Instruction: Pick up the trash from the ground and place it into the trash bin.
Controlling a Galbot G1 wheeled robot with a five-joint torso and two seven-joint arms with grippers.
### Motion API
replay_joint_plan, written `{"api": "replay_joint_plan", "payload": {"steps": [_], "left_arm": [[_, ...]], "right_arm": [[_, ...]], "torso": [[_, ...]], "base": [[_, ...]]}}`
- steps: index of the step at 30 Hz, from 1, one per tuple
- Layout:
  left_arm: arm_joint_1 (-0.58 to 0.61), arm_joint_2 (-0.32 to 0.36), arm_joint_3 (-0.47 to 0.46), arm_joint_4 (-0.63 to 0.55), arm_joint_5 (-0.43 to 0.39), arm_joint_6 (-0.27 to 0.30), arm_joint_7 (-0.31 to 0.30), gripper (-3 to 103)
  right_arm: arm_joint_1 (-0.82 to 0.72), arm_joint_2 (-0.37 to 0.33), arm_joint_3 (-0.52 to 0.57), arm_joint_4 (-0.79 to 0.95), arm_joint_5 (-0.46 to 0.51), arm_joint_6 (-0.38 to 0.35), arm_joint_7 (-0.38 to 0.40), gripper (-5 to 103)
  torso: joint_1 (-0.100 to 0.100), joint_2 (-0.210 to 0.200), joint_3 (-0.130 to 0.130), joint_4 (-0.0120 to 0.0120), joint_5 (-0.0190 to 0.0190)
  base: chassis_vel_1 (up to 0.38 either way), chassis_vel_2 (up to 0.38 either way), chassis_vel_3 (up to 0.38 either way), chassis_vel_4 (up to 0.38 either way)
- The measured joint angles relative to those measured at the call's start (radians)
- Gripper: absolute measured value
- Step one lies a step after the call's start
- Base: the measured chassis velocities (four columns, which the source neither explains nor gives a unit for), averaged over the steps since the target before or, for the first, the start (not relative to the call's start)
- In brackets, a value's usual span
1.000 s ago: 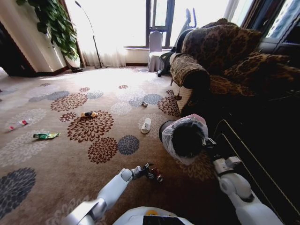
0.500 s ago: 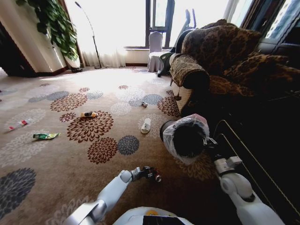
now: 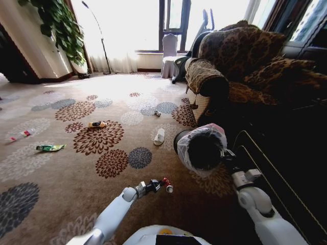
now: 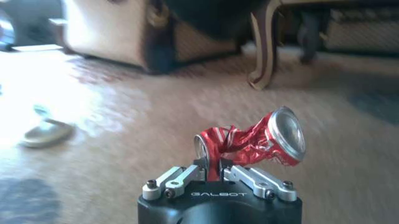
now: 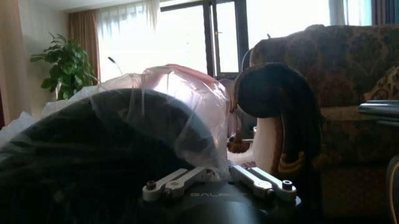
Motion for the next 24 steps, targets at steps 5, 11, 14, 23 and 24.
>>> {"api": "replay_joint_plan", "payload": {"steps": [5, 11, 14, 23, 24], "left_arm": [[0.117, 0.061, -0.065, -0.209, -0.119, 0.009, -0.091, 10], [0.278, 0.157, -0.26, -0.506, -0.197, -0.002, -0.182, 10], [0.36, 0.201, -0.377, -0.657, -0.253, -0.003, -0.206, 10], [0.44, 0.299, -0.39, -1.031, -0.592, 0.131, -0.35, 10], [0.439, 0.303, -0.366, -1.079, -0.644, 0.16, -0.368, 10]], "right_arm": [[0.051, 0.017, -0.02, -0.067, -0.012, 0.018, -0.001, 0], [0.154, 0.036, -0.046, -0.204, -0.07, 0.038, 0.001, 0], [0.226, 0.045, -0.098, -0.263, -0.083, 0.038, 0.0, 0], [0.337, 0.095, -0.229, -0.367, -0.121, 0.073, 0.0, 0], [0.349, 0.101, -0.245, -0.381, -0.129, 0.08, 0.0, 0]], "torso": [[0.0, 0.0, 0.0, 0.0007, -0.0004], [0.0, 0.0, 0.0, -0.0002, -0.0002], [0.0, 0.0, 0.0, 0.0011, -0.0001], [0.0, 0.0, 0.0, -0.0001, -0.0002], [0.0, 0.0, 0.0, -0.0001, 0.0002]], "base": [[0.0, 0.0, 0.0, 0.0], [0.0, 0.0, 0.0, 0.0], [0.0, 0.0, 0.0, 0.0], [0.0, 0.0, 0.0, 0.0], [0.0, 0.0, 0.0, 0.0]]}}
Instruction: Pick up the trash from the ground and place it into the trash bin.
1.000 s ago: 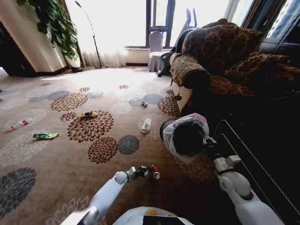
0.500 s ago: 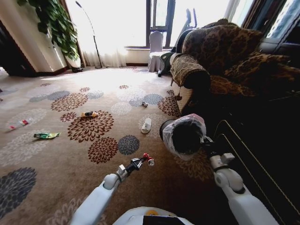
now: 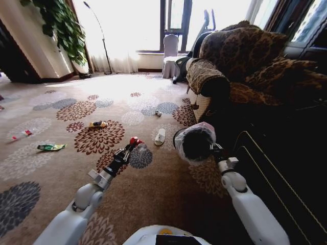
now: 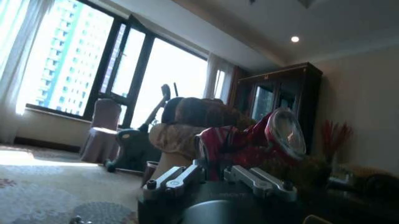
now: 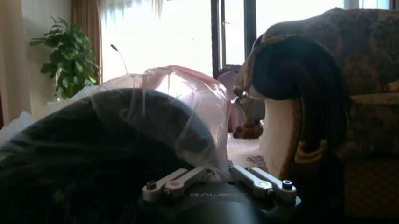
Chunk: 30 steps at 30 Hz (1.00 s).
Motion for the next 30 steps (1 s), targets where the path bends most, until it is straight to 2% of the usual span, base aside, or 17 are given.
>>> {"api": "replay_joint_plan", "payload": {"steps": [1, 3, 4, 5, 6, 7, 8, 10, 11, 13, 15, 18, 21, 24, 25, 28, 30], "left_arm": [[-0.007, 0.005, 0.045, -0.072, -0.073, 0.046, -0.024, 10], [-0.016, 0.009, 0.069, -0.092, -0.081, 0.063, -0.032, 10], [-0.034, 0.016, 0.091, -0.084, -0.019, 0.063, -0.031, 10], [-0.054, 0.027, 0.101, -0.046, 0.082, 0.04, -0.017, 10], [-0.054, 0.027, 0.101, -0.046, 0.082, 0.04, -0.017, 10], [-0.063, 0.032, 0.103, -0.026, 0.126, 0.027, -0.008, 10], [-0.089, 0.057, 0.106, 0.026, 0.245, -0.008, 0.02, 10], [-0.116, 0.089, 0.11, 0.066, 0.311, -0.032, 0.039, 10], [-0.116, 0.089, 0.11, 0.066, 0.311, -0.032, 0.039, 10], [-0.186, 0.144, 0.123, 0.126, 0.387, -0.065, 0.073, 10], [-0.21, 0.158, 0.127, 0.14, 0.41, -0.076, 0.083, 10], [-0.361, 0.234, 0.176, 0.206, 0.514, -0.13, 0.144, 10], [-0.435, 0.267, 0.216, 0.235, 0.554, -0.158, 0.169, 10], [-0.614, 0.302, 0.371, 0.316, 0.639, -0.225, 0.227, 10], [-0.614, 0.302, 0.371, 0.316, 0.639, -0.225, 0.227, 10], [-0.764, 0.278, 0.512, 0.405, 0.681, -0.249, 0.254, 10], [-0.794, 0.267, 0.538, 0.425, 0.689, -0.251, 0.256, 10]], "right_arm": [[0.021, 0.011, -0.032, -0.021, -0.014, 0.008, 0.0, 0], [0.028, 0.015, -0.048, -0.024, -0.019, 0.009, 0.0, 0], [0.032, 0.016, -0.068, -0.024, -0.024, 0.009, 0.0, 0], [0.033, 0.016, -0.084, -0.019, -0.029, 0.008, 0.0, 0], [0.033, 0.016, -0.084, -0.019, -0.029, 0.008, 0.0, 0], [0.033, 0.014, -0.092, -0.015, -0.031, 0.007, 0.0, 0], [0.032, 0.008, -0.114, -0.006, -0.037, 0.004, 0.0, 0], [0.031, 0.004, -0.131, 0.002, -0.042, 0.001, 0.0, 0], [0.031, 0.004, -0.131, 0.002, -0.042, 0.001, 0.0, 0], [0.029, -0.001, -0.151, 0.019, -0.052, -0.001, 0.0, 0], [0.029, -0.002, -0.155, 0.023, -0.055, -0.002, 0.0, 0], [0.026, -0.003, -0.178, 0.033, -0.085, -0.001, -0.001, 0], [0.023, 0.0, -0.183, 0.033, -0.097, 0.002, 0.0, 0], [0.015, 0.015, -0.2, 0.043, -0.111, 0.002, 0.0, 0], [0.015, 0.015, -0.2, 0.043, -0.111, 0.002, 0.0, 0], [0.015, 0.025, -0.214, 0.055, -0.115, 0.002, 0.0, 0], [0.015, 0.027, -0.216, 0.057, -0.115, 0.002, 0.0, 0]], "torso": [[0.0, 0.0, 0.0, 0.0001, -0.0003], [0.0, 0.0, 0.0, 0.0003, 0.0], [0.0, 0.0, 0.0, 0.0006, -0.0002], [0.0, 0.0, 0.0, 0.0005, -0.0002], [0.0, 0.0, 0.0, 0.0005, -0.0002], [0.0, 0.0, 0.0, 0.0005, -0.0006], [0.0, 0.0, 0.0, 0.0002, -0.0013], [0.0, 0.0, 0.0, 0.0004, -0.0005], [0.0, 0.0, 0.0, 0.0004, -0.0005], [0.0, 0.0, 0.0, 0.0004, -0.0005], [0.0, 0.0, 0.0, 0.0005, -0.0007], [0.0, 0.0, 0.0, 0.0005, -0.0006], [0.0, 0.0, 0.0, 0.0003, -0.0004], [0.0, 0.0, 0.0, 0.0004, -0.0005], [0.0, 0.0, 0.0, 0.0004, -0.0005], [0.0, 0.0, 0.0, 0.0007, -0.0006], [0.0, 0.0, 0.0, 0.0006, -0.0005]], "base": [[0.0, 0.0, 0.0, 0.0], [0.0, 0.0, 0.0, 0.0], [0.0, 0.0, 0.0, 0.0], [0.0, 0.0, 0.0, 0.0], [0.0, 0.0, 0.0, 0.0], [0.0, 0.0, 0.0, 0.0], [0.0, 0.0, 0.0, 0.0], [0.0, 0.0, 0.0, 0.0], [0.0, 0.0, 0.0, 0.0], [0.0, 0.0, 0.0, 0.0], [0.0, 0.0, 0.0, 0.0], [0.0, 0.0, 0.0, 0.0], [0.0, 0.0, 0.0, 0.0], [0.0, 0.0, 0.0, 0.0], [0.0, 0.0, 0.0, 0.0], [0.0, 0.0, 0.0, 0.0], [0.0, 0.0, 0.0, 0.0]]}}
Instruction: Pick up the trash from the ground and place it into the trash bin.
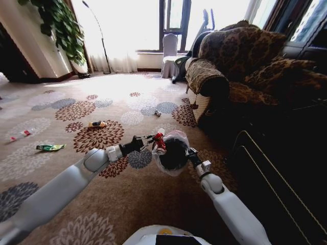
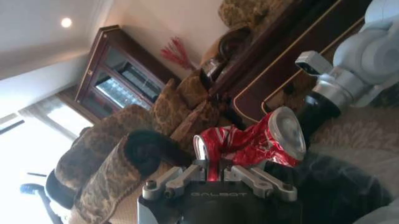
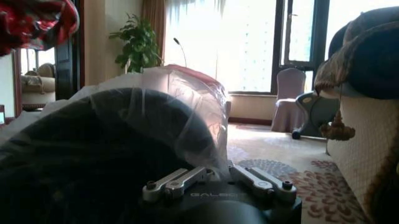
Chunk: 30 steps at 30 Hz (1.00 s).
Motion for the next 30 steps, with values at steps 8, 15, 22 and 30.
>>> {"api": "replay_joint_plan", "payload": {"steps": [8, 15, 22, 30], "left_arm": [[-0.212, -0.114, 0.24, 0.151, 0.018, 0.015, 0.029, 10], [-0.271, -0.191, 0.325, 0.236, 0.029, 0.022, 0.013, 23], [-0.282, -0.19, 0.329, 0.224, 0.003, 0.023, 0.009, 44], [-0.21, -0.157, 0.274, 0.16, -0.05, 0.015, 0.007, 77]], "right_arm": [[-0.011, -0.014, -0.006, 0.035, 0.009, -0.009, 0.0, 0], [-0.02, -0.016, 0.004, 0.04, 0.024, -0.014, 0.0, 0], [-0.041, -0.031, 0.031, 0.043, 0.033, -0.019, 0.0, 0], [-0.052, -0.046, 0.053, 0.036, 0.043, -0.023, 0.001, 0]], "torso": [[0.0, 0.0, 0.0, -0.0004, 0.0003], [0.0, 0.0, 0.0, -0.0001, 0.0003], [0.0, 0.0, 0.0, 0.0, 0.0005], [0.0, 0.0, 0.0, -0.0001, 0.0003]], "base": [[0.0, 0.0, 0.0, 0.0], [0.0, 0.0, 0.0, 0.0], [0.0, 0.0, 0.0, 0.0], [0.0, 0.0, 0.0, 0.0]]}}
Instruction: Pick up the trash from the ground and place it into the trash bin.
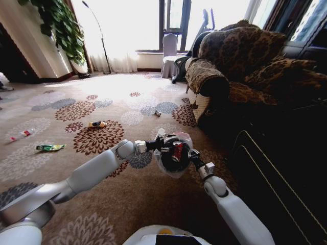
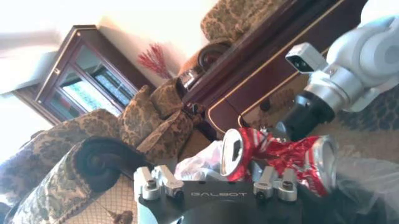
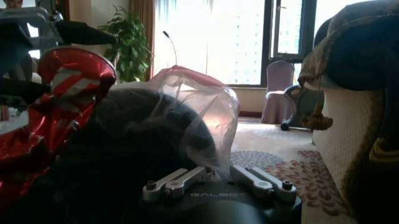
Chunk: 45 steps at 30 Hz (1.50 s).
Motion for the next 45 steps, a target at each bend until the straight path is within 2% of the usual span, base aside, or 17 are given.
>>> {"api": "replay_joint_plan", "payload": {"steps": [2, 6, 8, 12, 14, 19, 22, 27, 30, 31, 33, 35, 36, 38, 40, 42, 45], "left_arm": [[0.028, 0.012, -0.029, -0.01, 0.002, -0.007, 0.003, 88], [0.056, 0.013, -0.065, -0.001, 0.049, -0.014, -0.02, 99], [0.059, 0.008, -0.076, -0.001, 0.056, -0.007, -0.029, 100], [0.052, 0.003, -0.088, 0.01, 0.056, 0.051, -0.055, 100], [0.04, 0.004, -0.081, 0.009, 0.02, 0.096, -0.071, 100], [0.048, -0.004, -0.038, 0.003, -0.05, 0.121, -0.077, 100], [0.052, -0.007, -0.024, -0.004, -0.071, 0.111, -0.065, 100], [0.07, -0.026, -0.066, -0.013, -0.144, 0.124, -0.09, 100], [0.162, -0.036, -0.194, -0.052, -0.303, 0.171, -0.197, 100], [0.162, -0.036, -0.194, -0.052, -0.303, 0.171, -0.197, 100], [0.275, -0.056, -0.315, -0.092, -0.409, 0.213, -0.285, 100], [0.38, -0.093, -0.421, -0.11, -0.466, 0.251, -0.392, 100], [0.38, -0.093, -0.421, -0.11, -0.466, 0.251, -0.392, 100], [0.447, -0.141, -0.481, -0.087, -0.475, 0.282, -0.495, 101], [0.481, -0.167, -0.503, -0.055, -0.475, 0.306, -0.528, 100], [0.502, -0.184, -0.508, -0.019, -0.465, 0.317, -0.536, 99], [0.521, -0.223, -0.489, 0.075, -0.377, 0.301, -0.51, 99]], "right_arm": [[-0.003, -0.002, 0.005, 0.0, 0.002, -0.001, 0.0, 0], [-0.015, -0.006, 0.007, 0.009, 0.007, -0.004, 0.0, 0], [-0.02, -0.007, 0.008, 0.013, 0.007, -0.004, 0.0, 0], [-0.034, -0.009, 0.015, 0.023, 0.007, -0.004, 0.0, 0], [-0.048, -0.009, 0.023, 0.031, 0.007, -0.004, 0.0, 0], [-0.067, -0.006, 0.033, 0.044, 0.005, -0.006, 0.0, 0], [-0.069, -0.01, 0.034, 0.047, 0.005, -0.006, 0.0, 0], [-0.074, -0.015, 0.038, 0.052, 0.006, -0.011, 0.0, 0], [-0.088, -0.02, 0.058, 0.061, 0.005, -0.023, 0.0, 0], [-0.088, -0.02, 0.058, 0.061, 0.005, -0.023, 0.0, 0], [-0.097, -0.027, 0.079, 0.065, 0.006, -0.027, 0.0, 0], [-0.103, -0.036, 0.108, 0.068, 0.017, -0.027, 0.0, 0], [-0.103, -0.036, 0.108, 0.068, 0.017, -0.027, 0.0, 0], [-0.108, -0.043, 0.131, 0.076, 0.035, -0.028, 0.0, 0], [-0.116, -0.048, 0.144, 0.088, 0.047, -0.028, 0.0, 0], [-0.126, -0.053, 0.154, 0.105, 0.055, -0.028, 0.0, 0], [-0.156, -0.064, 0.17, 0.146, 0.063, -0.028, 0.0, 0]], "torso": [[0.0, 0.0, 0.0, 0.0001, 0.0], [0.0, 0.0, 0.0, 0.0001, 0.0], [0.0, 0.0, 0.0, 0.0, -0.0001], [0.0, 0.0, 0.0, -0.0001, 0.0], [0.0, 0.0, 0.0, -0.0002, 0.0001], [0.0, 0.0, 0.0, -0.0002, 0.0], [0.0, 0.0, 0.0, 0.0, -0.0001], [0.0, 0.0, 0.0, -0.0004, -0.0001], [0.0, 0.0, 0.0, -0.0004, 0.0001], [0.0, 0.0, 0.0, -0.0004, 0.0001], [0.0, 0.0, 0.0, 0.0002, 0.0003], [0.0, 0.0, 0.0, 0.0005, -0.0002], [0.0, 0.0, 0.0, 0.0005, -0.0002], [0.0, 0.0, 0.0, 0.0002, 0.0004], [0.0, 0.0, 0.0, 0.0, -0.0004], [0.0, 0.0, 0.0, -0.0003, 0.0], [0.0, 0.0, 0.0, 0.0, -0.0001]], "base": [[0.0, 0.0, 0.0, 0.0], [0.0, 0.0, 0.0, 0.0], [0.0, 0.0, 0.0, 0.0], [0.0, 0.0, 0.0, 0.0], [0.0, 0.0, 0.0, 0.0], [0.0, 0.0, 0.0, 0.0], [0.0, 0.0, 0.0, 0.0], [0.0, 0.0, 0.0, 0.0], [0.0, 0.0, 0.0, 0.0], [0.0, 0.0, 0.0, 0.0], [0.0, 0.0, 0.0, 0.0], [0.0, 0.0, 0.0, 0.0], [0.0, 0.0, 0.0, 0.0], [0.0, 0.0, 0.0, 0.0], [0.0, 0.0, 0.0, 0.0], [0.0, 0.0, 0.0, 0.0], [0.0, 0.0, 0.0, 0.0]]}}
